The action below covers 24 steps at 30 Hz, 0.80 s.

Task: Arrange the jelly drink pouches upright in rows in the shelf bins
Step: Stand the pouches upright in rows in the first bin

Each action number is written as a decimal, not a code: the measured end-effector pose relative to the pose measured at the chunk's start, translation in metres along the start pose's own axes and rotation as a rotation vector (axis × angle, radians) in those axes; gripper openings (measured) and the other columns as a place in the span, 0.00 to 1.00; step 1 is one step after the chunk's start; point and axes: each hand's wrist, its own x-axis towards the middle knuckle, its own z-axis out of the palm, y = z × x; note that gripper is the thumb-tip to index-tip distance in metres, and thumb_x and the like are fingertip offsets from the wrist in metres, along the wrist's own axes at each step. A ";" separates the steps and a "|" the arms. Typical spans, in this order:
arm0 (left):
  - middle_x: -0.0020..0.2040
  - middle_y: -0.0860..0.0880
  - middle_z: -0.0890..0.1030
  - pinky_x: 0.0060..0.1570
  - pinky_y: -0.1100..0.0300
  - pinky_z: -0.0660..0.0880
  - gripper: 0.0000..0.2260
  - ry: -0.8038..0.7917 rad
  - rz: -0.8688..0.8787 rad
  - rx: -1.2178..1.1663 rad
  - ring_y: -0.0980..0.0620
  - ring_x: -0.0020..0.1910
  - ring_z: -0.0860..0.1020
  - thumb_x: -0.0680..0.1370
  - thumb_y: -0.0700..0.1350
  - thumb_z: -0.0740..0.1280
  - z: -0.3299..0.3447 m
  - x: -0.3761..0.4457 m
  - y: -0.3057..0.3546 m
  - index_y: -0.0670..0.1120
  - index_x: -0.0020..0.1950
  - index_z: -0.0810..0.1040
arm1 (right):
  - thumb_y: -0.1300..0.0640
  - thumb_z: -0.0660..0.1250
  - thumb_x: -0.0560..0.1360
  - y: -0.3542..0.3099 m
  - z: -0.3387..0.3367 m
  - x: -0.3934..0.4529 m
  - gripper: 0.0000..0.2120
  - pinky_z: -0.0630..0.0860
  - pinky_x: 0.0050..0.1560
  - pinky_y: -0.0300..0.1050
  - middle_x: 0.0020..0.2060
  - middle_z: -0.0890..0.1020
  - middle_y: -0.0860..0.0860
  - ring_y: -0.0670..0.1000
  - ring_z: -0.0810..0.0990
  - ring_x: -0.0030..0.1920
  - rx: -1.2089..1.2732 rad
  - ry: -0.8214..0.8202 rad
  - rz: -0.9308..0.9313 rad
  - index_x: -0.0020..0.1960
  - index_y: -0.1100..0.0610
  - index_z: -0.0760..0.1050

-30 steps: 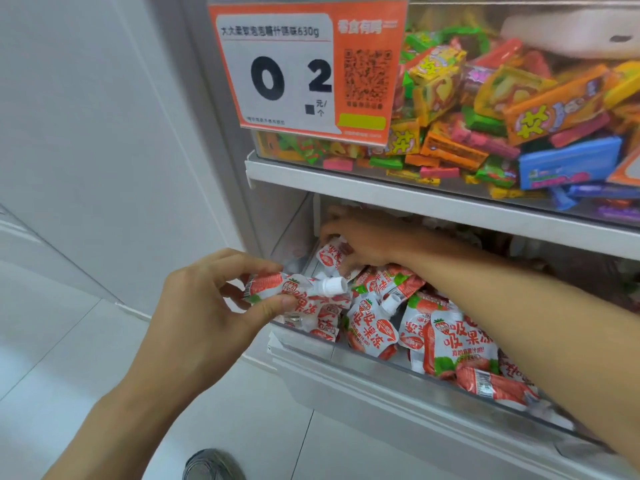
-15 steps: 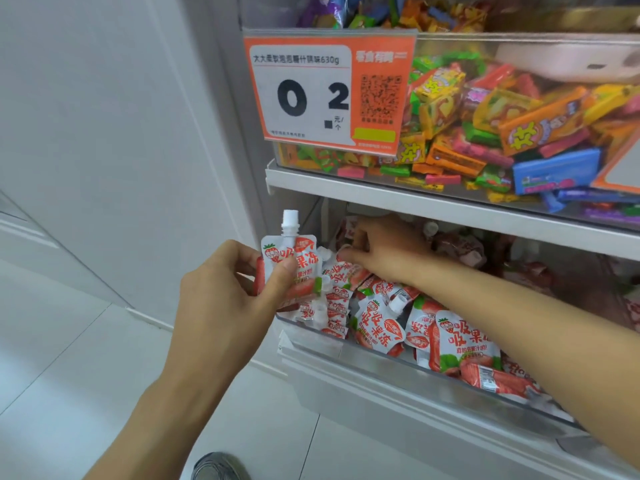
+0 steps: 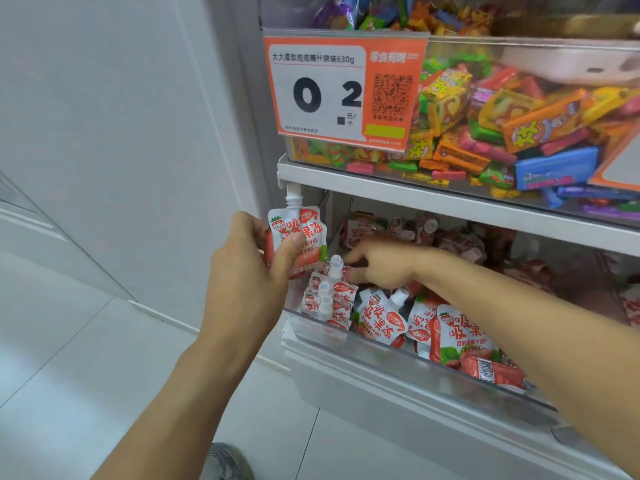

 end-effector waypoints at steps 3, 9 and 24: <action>0.39 0.61 0.75 0.34 0.65 0.71 0.12 -0.003 0.078 0.033 0.62 0.38 0.75 0.76 0.55 0.67 0.004 0.002 0.002 0.50 0.49 0.68 | 0.53 0.66 0.79 0.007 -0.008 -0.002 0.26 0.70 0.54 0.39 0.70 0.73 0.51 0.53 0.76 0.62 0.009 -0.053 0.005 0.75 0.53 0.65; 0.39 0.58 0.76 0.35 0.71 0.69 0.09 -0.048 0.242 0.039 0.61 0.39 0.75 0.76 0.48 0.70 0.013 0.001 0.007 0.50 0.49 0.69 | 0.58 0.79 0.67 0.008 -0.003 -0.037 0.43 0.71 0.69 0.45 0.71 0.71 0.46 0.46 0.73 0.69 0.819 0.089 -0.379 0.73 0.38 0.60; 0.47 0.53 0.80 0.45 0.50 0.79 0.12 -0.106 0.156 0.178 0.52 0.43 0.79 0.74 0.45 0.69 0.018 -0.009 -0.015 0.50 0.57 0.76 | 0.35 0.65 0.74 0.007 -0.009 -0.036 0.20 0.67 0.31 0.39 0.32 0.74 0.47 0.49 0.75 0.36 0.381 0.581 0.304 0.35 0.49 0.69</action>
